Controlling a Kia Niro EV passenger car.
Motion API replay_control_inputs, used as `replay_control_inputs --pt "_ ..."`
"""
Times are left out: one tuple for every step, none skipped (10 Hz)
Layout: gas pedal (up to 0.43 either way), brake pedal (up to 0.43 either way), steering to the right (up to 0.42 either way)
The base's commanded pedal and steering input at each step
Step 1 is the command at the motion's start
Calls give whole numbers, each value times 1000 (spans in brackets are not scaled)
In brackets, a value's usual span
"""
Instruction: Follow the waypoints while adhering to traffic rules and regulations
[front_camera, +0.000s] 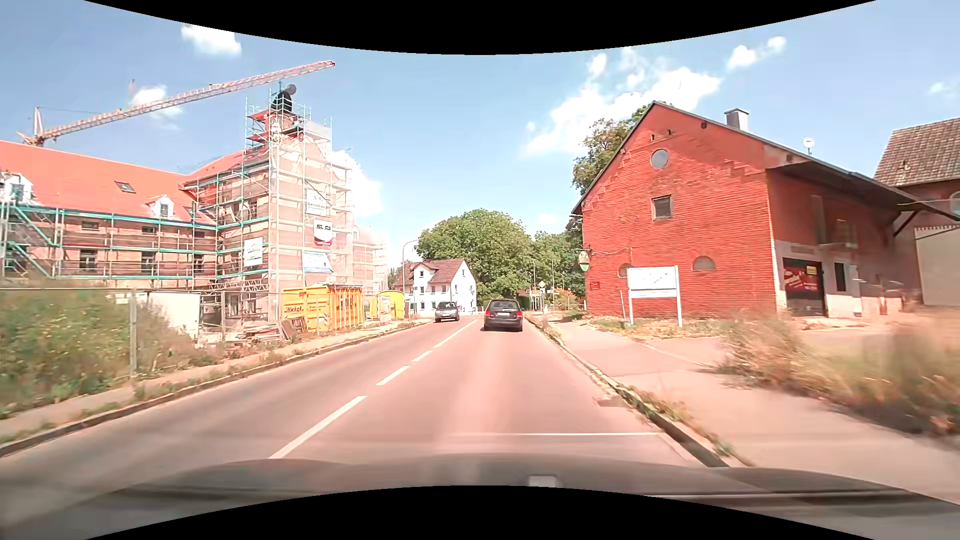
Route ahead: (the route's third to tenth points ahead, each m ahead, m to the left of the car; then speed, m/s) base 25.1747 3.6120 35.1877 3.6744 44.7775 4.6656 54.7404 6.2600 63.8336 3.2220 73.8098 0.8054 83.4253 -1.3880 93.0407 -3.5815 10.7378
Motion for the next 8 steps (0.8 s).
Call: replay_control_inputs --pt "67 0 -3" --pt "67 0 -3" --pt "59 0 -3" --pt "59 0 -2" --pt "59 0 -1" --pt "47 0 -2" --pt "47 0 -1" --pt "47 0 -1"
